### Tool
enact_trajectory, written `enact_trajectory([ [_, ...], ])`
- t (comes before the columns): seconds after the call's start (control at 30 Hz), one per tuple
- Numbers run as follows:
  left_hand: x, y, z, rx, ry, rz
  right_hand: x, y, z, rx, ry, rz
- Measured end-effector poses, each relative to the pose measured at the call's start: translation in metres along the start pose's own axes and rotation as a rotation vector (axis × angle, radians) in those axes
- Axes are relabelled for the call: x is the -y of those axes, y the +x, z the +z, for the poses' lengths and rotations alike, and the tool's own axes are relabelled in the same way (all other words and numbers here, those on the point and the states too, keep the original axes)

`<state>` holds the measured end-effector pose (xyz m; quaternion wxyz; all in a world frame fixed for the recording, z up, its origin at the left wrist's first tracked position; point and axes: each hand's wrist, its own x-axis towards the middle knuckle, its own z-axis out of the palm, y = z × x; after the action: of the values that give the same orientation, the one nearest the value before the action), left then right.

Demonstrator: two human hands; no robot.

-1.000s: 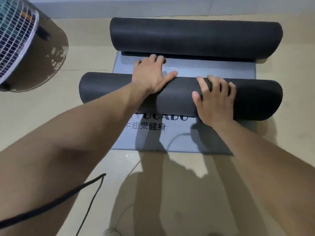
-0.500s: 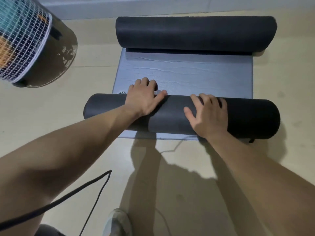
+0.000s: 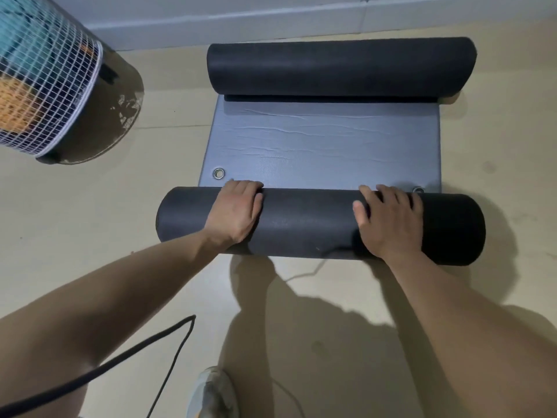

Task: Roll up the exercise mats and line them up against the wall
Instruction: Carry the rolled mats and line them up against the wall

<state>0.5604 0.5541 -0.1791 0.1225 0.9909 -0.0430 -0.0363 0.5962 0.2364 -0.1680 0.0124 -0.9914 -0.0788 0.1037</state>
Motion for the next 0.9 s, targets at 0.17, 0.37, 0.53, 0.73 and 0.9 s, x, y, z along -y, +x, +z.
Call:
enact_trajectory([
  [0.17,0.029,-0.023,-0.010,0.002,0.115,-0.567,-0.055,-0.012,-0.006,0.003,0.075,0.404],
  [0.37,0.053,-0.019,-0.037,0.047,-0.215,-1.125,-0.071,-0.021,-0.017,-0.016,0.460,0.716],
  [0.53,0.061,-0.019,-0.043,0.079,-0.278,-1.170,-0.073,-0.023,-0.024,-0.045,0.508,0.731],
  [0.73,0.060,-0.034,-0.035,-0.037,-0.294,-1.095,-0.080,-0.025,-0.018,-0.034,0.450,0.674],
  [0.9,0.067,-0.035,-0.030,-0.052,-0.378,-1.030,-0.081,-0.017,-0.023,0.089,0.291,0.556],
])
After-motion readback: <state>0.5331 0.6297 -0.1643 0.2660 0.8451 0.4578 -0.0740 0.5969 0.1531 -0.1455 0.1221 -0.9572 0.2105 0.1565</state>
